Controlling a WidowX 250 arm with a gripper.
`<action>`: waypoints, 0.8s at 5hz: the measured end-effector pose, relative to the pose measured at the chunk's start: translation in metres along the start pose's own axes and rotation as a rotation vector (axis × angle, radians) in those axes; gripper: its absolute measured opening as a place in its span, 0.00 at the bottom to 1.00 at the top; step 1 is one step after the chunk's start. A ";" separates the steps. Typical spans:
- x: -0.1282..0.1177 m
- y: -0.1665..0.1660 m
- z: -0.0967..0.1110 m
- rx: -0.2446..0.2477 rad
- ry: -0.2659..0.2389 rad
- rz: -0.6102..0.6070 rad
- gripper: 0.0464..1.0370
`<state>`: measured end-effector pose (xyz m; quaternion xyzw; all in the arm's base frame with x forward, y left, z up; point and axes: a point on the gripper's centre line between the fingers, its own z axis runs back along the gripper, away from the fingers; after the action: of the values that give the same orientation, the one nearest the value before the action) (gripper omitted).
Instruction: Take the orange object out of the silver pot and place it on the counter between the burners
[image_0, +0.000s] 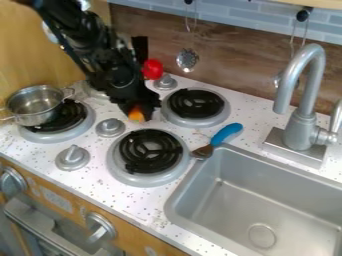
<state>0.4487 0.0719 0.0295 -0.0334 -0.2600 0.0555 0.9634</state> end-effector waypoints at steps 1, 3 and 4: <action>-0.003 -0.011 -0.006 -0.012 0.013 -0.039 0.57; -0.008 -0.009 -0.003 -0.009 0.050 -0.039 0.97; 0.006 -0.008 0.028 -0.013 0.012 -0.045 0.96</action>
<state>0.4404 0.0659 0.0576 -0.0339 -0.2554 0.0322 0.9657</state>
